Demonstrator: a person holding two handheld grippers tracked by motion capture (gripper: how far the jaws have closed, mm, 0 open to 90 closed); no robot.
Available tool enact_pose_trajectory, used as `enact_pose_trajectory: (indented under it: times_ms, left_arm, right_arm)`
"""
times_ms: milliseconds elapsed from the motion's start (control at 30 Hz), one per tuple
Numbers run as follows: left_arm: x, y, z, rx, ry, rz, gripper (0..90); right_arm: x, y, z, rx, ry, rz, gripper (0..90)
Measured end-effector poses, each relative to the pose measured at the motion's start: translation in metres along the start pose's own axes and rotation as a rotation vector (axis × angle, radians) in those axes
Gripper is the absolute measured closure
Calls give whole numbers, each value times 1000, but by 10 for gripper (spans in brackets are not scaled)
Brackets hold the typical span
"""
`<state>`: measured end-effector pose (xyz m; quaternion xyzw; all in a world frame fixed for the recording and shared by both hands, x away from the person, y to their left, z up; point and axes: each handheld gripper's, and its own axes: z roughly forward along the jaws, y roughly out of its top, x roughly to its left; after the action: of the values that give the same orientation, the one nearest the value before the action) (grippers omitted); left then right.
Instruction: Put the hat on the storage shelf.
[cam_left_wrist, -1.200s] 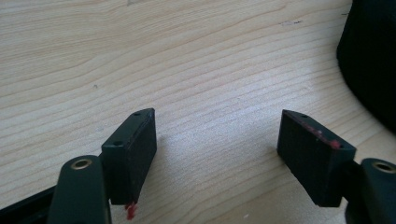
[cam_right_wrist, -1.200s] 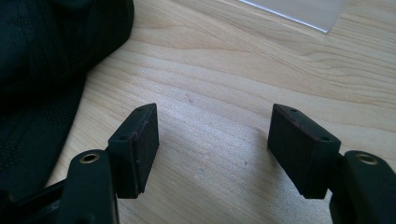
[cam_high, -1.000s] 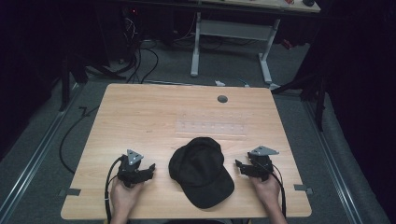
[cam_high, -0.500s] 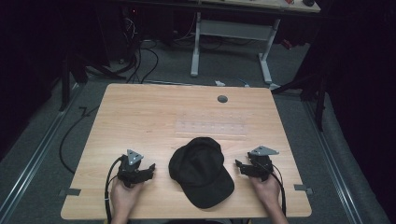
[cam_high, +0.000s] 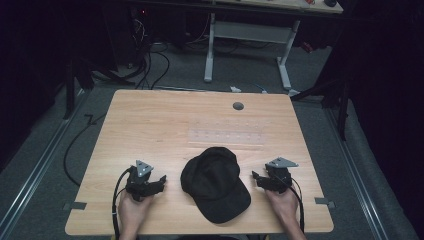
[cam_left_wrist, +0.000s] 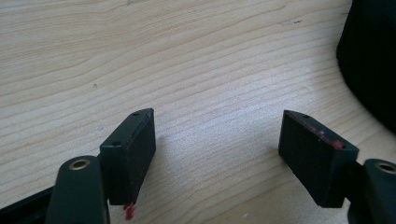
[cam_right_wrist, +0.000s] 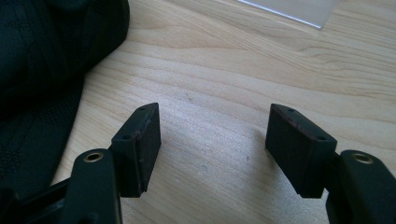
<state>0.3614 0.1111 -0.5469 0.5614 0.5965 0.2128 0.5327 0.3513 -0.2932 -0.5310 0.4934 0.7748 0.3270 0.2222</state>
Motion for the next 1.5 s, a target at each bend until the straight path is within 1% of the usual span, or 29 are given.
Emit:
enact_pose_trajectory:
  times_ms: [100, 267, 367, 467, 500, 567, 633, 833, 1000, 1067, 1100, 1333, 1433, 1500]
  left_arm:
    - [0, 0, 0, 0, 0, -1, 275]
    - [0, 0, 0, 0, -1, -2, 276]
    - [0, 0, 0, 0, 0, -3, 276]
    - [0, 0, 0, -1, 0, -4, 275]
    - [0, 0, 0, -1, 0, -4, 275]
    - [0, 0, 0, 0, 0, -3, 275]
    - [0, 0, 0, -1, 0, -3, 276]
    - [0, 0, 0, -1, 0, -4, 278]
    - [0, 0, 0, -1, 0, -4, 277]
    - [0, 0, 0, -1, 0, -4, 277]
    - [0, 0, 0, 0, 0, -4, 277]
    - [0, 0, 0, -1, 0, -4, 277]
    - [0, 0, 0, -1, 0, -4, 277]
    - [0, 0, 0, -1, 1, -4, 278]
  right_arm:
    - [0, 0, 0, -2, 1, -3, 375]
    - [-1, -1, -1, -5, -1, 10, 417]
    - [-2, -1, -1, -8, -3, 7, 436]
    - [-2, -1, -2, -9, -5, 14, 452]
    - [-4, -1, -2, -11, 4, 30, 461]
    - [-5, -1, -3, -11, 8, 36, 466]
    - [-5, -1, -3, -4, 5, 41, 476]
    - [-4, 0, -7, 3, 24, 44, 486]
    - [-2, 1, -12, -17, 37, 32, 484]
    - [3, 3, -15, -19, 30, 0, 488]
    - [4, 4, -17, -29, 31, -12, 492]
    - [9, 10, -23, -47, 80, -11, 508]
    - [11, 15, -25, -57, 94, -28, 513]
    - [12, 17, -27, -73, 104, -30, 520]
